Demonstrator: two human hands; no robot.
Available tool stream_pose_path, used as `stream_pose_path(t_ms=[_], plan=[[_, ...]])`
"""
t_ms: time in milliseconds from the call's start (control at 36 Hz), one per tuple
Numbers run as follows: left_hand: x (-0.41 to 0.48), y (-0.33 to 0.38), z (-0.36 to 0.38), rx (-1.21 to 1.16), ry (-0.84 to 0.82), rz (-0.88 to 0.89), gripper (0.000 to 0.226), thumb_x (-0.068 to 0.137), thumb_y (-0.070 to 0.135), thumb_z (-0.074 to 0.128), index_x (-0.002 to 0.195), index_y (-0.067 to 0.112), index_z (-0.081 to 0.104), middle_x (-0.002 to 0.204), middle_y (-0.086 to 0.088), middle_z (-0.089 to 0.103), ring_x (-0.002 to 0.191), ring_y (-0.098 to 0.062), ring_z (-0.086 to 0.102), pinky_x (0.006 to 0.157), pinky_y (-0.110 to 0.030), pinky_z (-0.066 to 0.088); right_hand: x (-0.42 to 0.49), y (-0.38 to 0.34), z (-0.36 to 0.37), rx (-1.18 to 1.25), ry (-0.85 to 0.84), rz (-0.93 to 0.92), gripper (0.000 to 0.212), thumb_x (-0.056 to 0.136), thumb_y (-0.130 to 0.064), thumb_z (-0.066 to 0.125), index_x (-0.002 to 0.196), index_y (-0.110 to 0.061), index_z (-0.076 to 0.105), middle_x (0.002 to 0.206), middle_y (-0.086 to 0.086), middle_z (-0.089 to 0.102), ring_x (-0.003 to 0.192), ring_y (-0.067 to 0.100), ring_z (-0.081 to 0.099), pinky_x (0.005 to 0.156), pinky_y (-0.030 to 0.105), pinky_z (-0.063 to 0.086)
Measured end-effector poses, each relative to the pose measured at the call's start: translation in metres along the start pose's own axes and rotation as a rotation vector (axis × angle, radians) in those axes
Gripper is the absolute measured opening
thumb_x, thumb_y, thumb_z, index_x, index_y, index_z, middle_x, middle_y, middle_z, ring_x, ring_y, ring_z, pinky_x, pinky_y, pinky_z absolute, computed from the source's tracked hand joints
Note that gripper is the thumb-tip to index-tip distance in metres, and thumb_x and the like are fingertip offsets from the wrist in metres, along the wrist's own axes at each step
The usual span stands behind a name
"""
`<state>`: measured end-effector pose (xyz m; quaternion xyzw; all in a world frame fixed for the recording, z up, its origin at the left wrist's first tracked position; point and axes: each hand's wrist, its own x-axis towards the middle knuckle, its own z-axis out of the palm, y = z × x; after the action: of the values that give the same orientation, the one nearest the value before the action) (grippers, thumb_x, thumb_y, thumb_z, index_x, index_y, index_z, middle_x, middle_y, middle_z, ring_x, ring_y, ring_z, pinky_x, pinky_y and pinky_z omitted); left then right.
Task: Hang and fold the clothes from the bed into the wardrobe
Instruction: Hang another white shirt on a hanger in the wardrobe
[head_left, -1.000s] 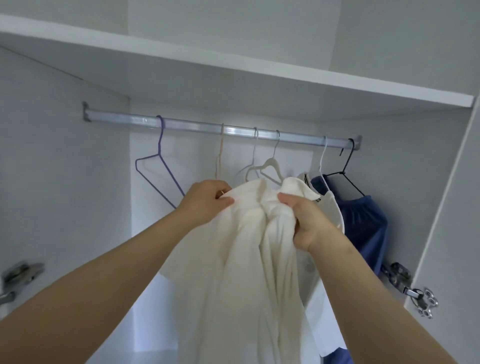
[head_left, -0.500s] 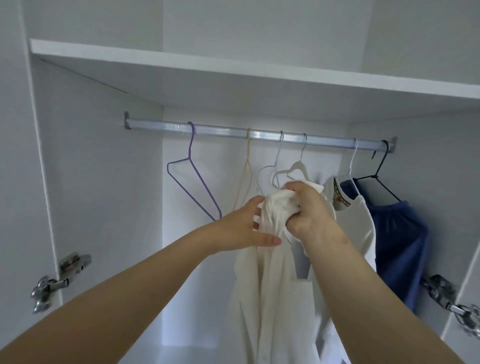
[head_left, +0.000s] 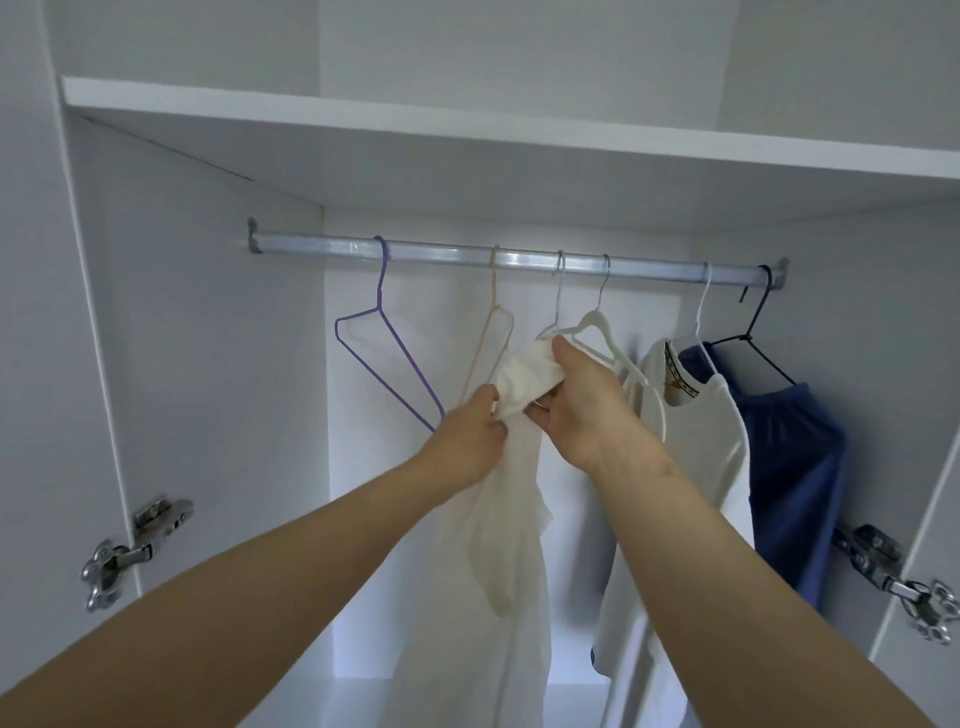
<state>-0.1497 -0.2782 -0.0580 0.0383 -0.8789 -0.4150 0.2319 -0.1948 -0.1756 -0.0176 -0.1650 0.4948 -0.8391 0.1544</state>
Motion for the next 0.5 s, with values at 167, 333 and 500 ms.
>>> stream_pose_path(t_ms=[167, 333, 500], plan=[[0.013, 0.005, -0.037, -0.467, 0.035, -0.125, 0.024, 0.091, 0.004, 0.047, 0.074, 0.015, 0.06, 0.069, -0.002, 0.06, 0.065, -0.017, 0.054, 0.057, -0.022, 0.041, 0.003, 0.0, -0.01, -0.311, 0.047, -0.094, 0.021, 0.098, -0.032, 0.043, 0.082, -0.027, 0.056, 0.081, -0.009, 0.058, 0.071, 0.004, 0.057, 0.064, 0.018, 0.044], [0.017, 0.02, -0.06, -0.807, -0.07, -0.166, 0.028, 0.095, 0.017, 0.047, 0.076, 0.016, 0.067, 0.062, 0.002, 0.069, 0.054, -0.011, 0.066, 0.048, -0.018, 0.051, 0.004, 0.018, -0.012, -0.468, -0.009, -0.241, 0.018, 0.091, -0.04, 0.054, 0.09, -0.024, 0.063, 0.109, -0.006, 0.058, 0.084, 0.004, 0.057, 0.06, 0.016, 0.042], [0.02, 0.028, -0.082, -1.103, -0.033, -0.173, 0.026, 0.095, 0.017, 0.045, 0.075, 0.015, 0.061, 0.058, -0.003, 0.067, 0.051, -0.016, 0.066, 0.046, -0.024, 0.053, 0.006, 0.035, -0.025, -0.58, -0.165, -0.172, 0.08, 0.071, -0.02, 0.08, 0.131, -0.044, 0.033, 0.114, -0.018, 0.051, 0.097, 0.003, 0.059, 0.073, 0.021, 0.049]])
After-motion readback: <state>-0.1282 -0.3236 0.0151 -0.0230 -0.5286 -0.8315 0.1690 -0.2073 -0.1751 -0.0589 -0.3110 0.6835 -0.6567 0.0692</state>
